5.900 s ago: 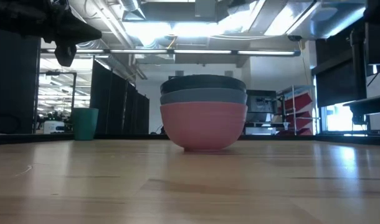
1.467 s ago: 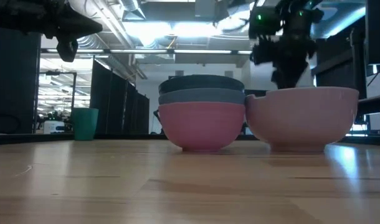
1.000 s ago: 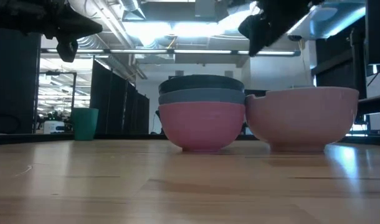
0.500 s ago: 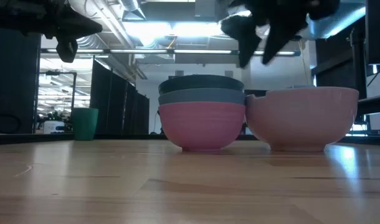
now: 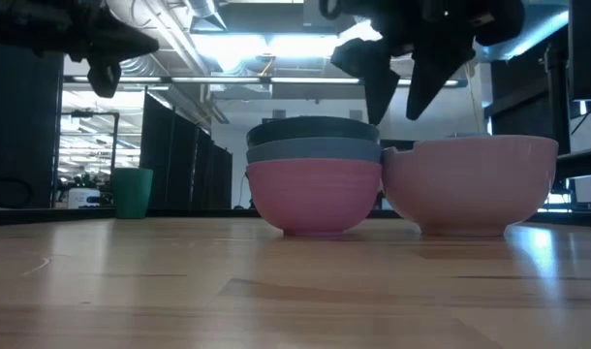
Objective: Nest bowls inside each other
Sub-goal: Stack the stacked bowls on top of the white bowl
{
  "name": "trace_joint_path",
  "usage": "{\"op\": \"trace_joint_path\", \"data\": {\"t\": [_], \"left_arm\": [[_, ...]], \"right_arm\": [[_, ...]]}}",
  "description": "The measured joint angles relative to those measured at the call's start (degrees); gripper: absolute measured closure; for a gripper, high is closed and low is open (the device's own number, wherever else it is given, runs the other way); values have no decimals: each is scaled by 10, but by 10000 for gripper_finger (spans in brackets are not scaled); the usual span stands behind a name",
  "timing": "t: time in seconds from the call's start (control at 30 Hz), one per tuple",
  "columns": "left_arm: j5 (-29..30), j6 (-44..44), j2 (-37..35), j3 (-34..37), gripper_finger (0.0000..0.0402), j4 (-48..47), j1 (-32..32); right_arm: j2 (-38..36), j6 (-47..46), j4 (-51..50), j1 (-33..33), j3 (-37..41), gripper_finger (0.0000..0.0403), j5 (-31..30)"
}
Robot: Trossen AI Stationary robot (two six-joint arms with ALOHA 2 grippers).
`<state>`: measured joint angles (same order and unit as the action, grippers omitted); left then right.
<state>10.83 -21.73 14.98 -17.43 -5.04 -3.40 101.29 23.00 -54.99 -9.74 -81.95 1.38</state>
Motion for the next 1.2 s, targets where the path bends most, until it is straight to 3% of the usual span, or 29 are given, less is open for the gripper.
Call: {"op": "trace_joint_path", "data": {"t": [1.03, 1.2], "left_arm": [[0, 9, 0, 0, 402, -4, 0], [0, 9, 0, 0, 402, -2, 0]], "right_arm": [[78, 0, 61, 0, 1, 190, 12], [81, -6, 73, 2, 2, 225, -4]]}}
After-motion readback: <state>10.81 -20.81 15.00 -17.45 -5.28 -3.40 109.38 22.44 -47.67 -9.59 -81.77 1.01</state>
